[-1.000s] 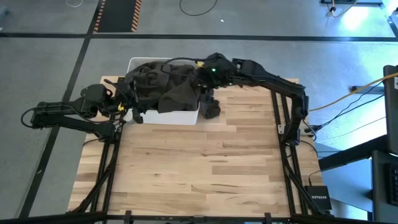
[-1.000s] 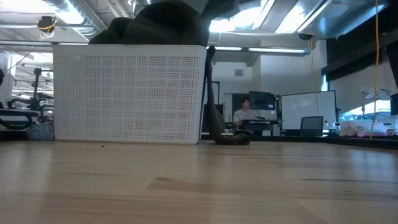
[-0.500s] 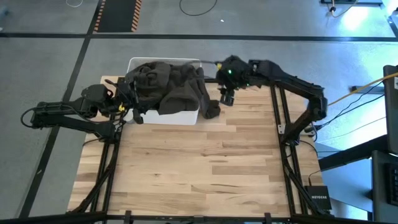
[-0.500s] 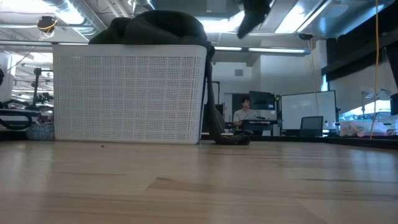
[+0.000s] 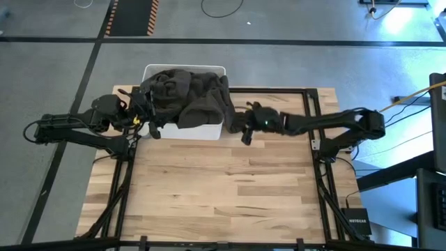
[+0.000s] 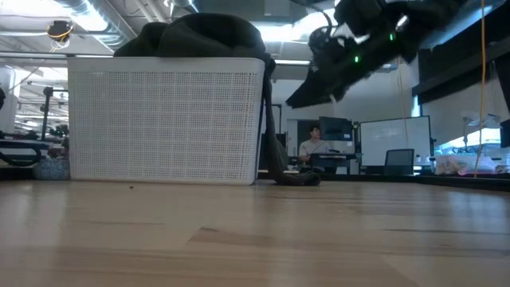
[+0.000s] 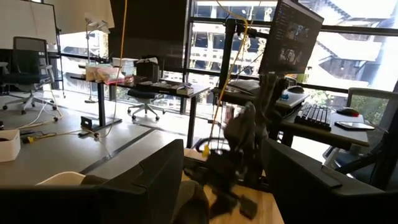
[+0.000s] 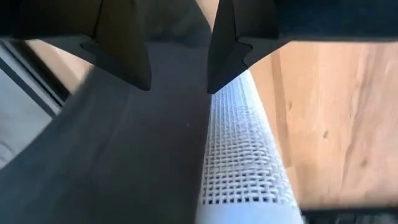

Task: Sort clothes
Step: Put the black shirt into the bin

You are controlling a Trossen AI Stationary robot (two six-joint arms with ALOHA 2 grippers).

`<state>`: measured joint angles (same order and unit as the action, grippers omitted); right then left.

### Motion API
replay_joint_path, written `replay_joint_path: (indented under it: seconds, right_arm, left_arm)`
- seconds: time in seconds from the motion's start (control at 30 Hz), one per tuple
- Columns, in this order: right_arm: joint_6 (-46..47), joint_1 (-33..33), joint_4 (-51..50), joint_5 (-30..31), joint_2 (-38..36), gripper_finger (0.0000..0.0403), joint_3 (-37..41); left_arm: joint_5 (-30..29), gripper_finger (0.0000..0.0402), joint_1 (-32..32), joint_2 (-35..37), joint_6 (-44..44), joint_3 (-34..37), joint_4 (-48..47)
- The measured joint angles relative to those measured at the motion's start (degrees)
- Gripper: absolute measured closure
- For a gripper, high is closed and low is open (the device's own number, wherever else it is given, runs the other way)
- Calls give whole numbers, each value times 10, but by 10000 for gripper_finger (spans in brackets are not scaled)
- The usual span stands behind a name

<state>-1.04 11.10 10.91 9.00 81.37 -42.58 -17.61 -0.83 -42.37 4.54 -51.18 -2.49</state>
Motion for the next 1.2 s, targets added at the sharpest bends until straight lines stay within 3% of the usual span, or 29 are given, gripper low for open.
replay_joint_path:
  seconds: [0.13, 0.27, 0.43, 0.83, 0.97, 1.1, 1.2]
  right_arm:
    - [36, -19, 129, 49, 47, 231, 37]
    - [38, -44, 178, 55, 92, 231, 38]
    - [35, -59, 220, 152, 126, 231, 34]
    - [53, -59, 275, 129, 142, 231, 32]
    - [51, -55, 276, 158, 142, 231, 30]
    - [44, -59, 298, 120, 142, 231, 30]
    - [23, -65, 295, 166, 145, 231, 30]
  left_arm:
    - [0, 190, 0, 0, 0, 0, 0]
    - [0, 190, 0, 0, 0, 0, -1]
    - [0, 190, 0, -1, 0, 0, -4]
    - [0, 190, 0, -2, -4, 0, -3]
    - [0, 190, 0, -5, -4, 0, 1]
    - [0, 190, 0, -9, -4, 0, 1]
    - [-2, 190, 0, -10, -4, 0, 2]
